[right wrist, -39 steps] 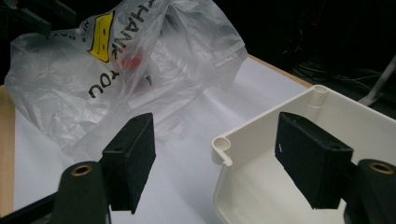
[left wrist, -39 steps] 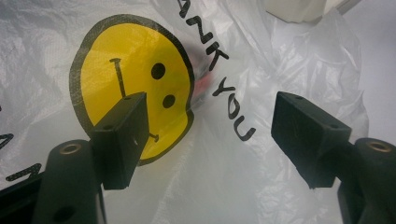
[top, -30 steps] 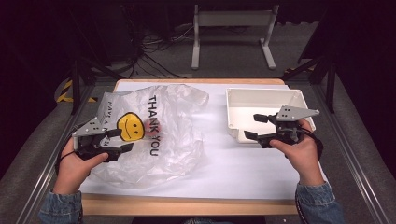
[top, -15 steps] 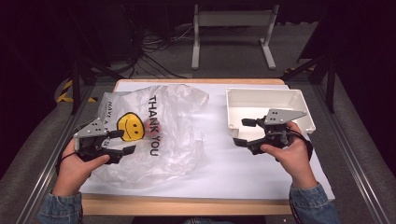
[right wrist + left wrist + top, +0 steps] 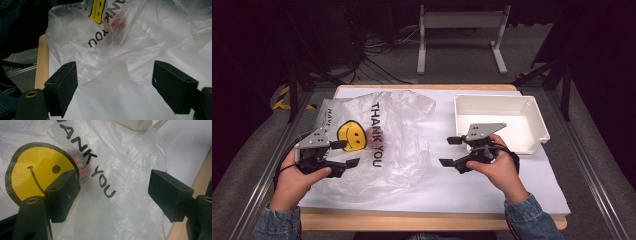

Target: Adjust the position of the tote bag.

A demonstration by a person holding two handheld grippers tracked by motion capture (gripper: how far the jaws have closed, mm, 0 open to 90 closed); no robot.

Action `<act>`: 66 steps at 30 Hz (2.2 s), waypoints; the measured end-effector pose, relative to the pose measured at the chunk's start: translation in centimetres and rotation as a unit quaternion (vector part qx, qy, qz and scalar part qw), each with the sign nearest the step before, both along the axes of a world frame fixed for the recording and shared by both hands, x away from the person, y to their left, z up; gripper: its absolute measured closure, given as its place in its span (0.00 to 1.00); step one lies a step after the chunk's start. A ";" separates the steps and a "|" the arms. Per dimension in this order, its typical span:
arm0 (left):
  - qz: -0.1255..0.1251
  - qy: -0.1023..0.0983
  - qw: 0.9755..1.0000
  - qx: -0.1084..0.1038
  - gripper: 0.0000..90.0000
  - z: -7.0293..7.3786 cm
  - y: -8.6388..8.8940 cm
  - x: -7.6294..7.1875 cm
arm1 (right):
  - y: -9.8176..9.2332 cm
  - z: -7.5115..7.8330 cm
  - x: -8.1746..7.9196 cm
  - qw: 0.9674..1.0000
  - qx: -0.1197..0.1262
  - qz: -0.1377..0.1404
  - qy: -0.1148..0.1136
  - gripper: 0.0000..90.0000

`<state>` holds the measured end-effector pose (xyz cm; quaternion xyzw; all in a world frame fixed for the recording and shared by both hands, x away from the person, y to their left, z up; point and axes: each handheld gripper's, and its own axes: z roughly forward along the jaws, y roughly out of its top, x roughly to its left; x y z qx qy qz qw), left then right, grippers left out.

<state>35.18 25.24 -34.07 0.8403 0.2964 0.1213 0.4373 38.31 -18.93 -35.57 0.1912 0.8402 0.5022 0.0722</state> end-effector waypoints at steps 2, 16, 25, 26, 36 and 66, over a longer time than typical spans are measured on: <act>-0.002 0.000 1.000 0.002 0.27 0.0 -0.1 0.0 | 0.5 -0.4 0.1 1.000 -0.006 0.004 0.001 0.23; -0.010 0.000 1.000 0.010 0.24 -0.1 -0.6 0.0 | 3.4 -3.6 0.9 0.998 -0.044 0.027 0.039 0.19; -0.015 0.005 1.000 0.014 0.23 -0.4 -0.9 0.1 | 4.5 -5.2 1.3 0.996 -0.057 0.037 0.061 0.19; -0.015 0.006 1.000 0.015 0.23 -0.4 -1.0 0.1 | 4.5 -5.2 1.3 0.996 -0.057 0.037 0.061 0.19; -0.024 0.008 1.000 0.019 0.23 -0.5 -1.3 0.1 | 5.2 -5.6 0.8 0.992 -0.080 0.077 0.052 0.62; -0.177 0.014 0.981 0.073 0.24 -2.6 -11.7 -1.5 | 6.2 -1.9 -2.9 0.990 -0.041 0.134 -0.023 1.00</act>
